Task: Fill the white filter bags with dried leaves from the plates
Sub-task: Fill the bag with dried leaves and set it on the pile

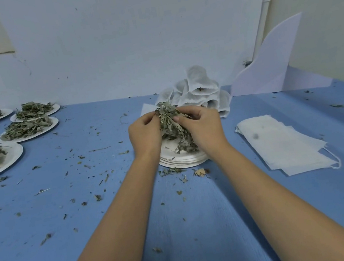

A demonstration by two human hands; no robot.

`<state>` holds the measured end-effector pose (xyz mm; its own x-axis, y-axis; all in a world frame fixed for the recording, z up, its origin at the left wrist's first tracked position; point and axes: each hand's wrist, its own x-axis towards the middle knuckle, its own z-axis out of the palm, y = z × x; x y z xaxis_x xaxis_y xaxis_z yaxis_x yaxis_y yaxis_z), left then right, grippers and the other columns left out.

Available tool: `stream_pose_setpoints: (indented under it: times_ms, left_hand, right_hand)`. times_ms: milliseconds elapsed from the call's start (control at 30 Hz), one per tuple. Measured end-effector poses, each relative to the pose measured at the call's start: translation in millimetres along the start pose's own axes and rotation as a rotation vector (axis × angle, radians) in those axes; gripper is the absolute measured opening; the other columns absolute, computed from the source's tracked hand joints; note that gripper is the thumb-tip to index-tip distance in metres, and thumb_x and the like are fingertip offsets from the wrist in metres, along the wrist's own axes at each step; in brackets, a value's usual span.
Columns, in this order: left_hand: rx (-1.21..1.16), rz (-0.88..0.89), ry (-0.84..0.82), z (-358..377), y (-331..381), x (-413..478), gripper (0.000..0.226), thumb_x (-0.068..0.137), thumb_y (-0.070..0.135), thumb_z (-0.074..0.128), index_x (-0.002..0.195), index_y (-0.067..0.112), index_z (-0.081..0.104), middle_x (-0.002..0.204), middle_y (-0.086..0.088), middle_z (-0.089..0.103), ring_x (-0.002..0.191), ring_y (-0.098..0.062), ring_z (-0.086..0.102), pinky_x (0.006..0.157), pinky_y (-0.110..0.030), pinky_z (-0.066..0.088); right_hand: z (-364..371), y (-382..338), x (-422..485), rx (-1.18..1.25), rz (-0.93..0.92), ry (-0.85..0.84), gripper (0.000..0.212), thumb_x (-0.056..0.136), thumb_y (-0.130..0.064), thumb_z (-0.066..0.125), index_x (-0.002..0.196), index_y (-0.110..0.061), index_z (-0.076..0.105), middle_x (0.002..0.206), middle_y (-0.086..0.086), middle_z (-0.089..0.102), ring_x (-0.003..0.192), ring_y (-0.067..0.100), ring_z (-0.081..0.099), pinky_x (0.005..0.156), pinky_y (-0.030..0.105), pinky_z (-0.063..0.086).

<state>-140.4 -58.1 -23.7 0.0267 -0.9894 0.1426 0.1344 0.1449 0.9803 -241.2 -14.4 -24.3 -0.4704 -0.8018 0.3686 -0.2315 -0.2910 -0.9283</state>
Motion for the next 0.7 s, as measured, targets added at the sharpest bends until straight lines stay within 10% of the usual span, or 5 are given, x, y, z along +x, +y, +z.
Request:
stream_pose_setpoints:
  times_ms: [500, 700]
  left_hand:
    - [-0.096, 0.041, -0.357, -2.0, 5.9, -7.7, 0.025, 0.086, -0.002, 0.053, 0.078, 0.016, 0.067, 0.065, 0.005, 0.063, 0.06, -0.003, 0.059, 0.061, -0.014, 0.05]
    - [0.17, 0.187, -0.375, 3.1, 2.0, -8.9, 0.01, 0.083, 0.02, 0.07, 0.08, 0.027, 0.063, 0.104, -0.009, 0.056, 0.088, -0.019, 0.061, 0.089, -0.038, 0.052]
  right_hand:
    - [1.1, 4.1, -3.0, -0.346, -0.097, 0.201, 0.024, 0.085, -0.005, 0.06, 0.103, -0.012, 0.075, 0.103, -0.001, 0.071, 0.095, 0.006, 0.061, 0.083, 0.013, 0.045]
    - [2.1, 3.2, -5.1, -0.227, -0.093, 0.269, 0.025, 0.078, 0.003, 0.064, 0.091, -0.017, 0.058, 0.085, -0.009, 0.062, 0.078, -0.002, 0.057, 0.068, 0.005, 0.042]
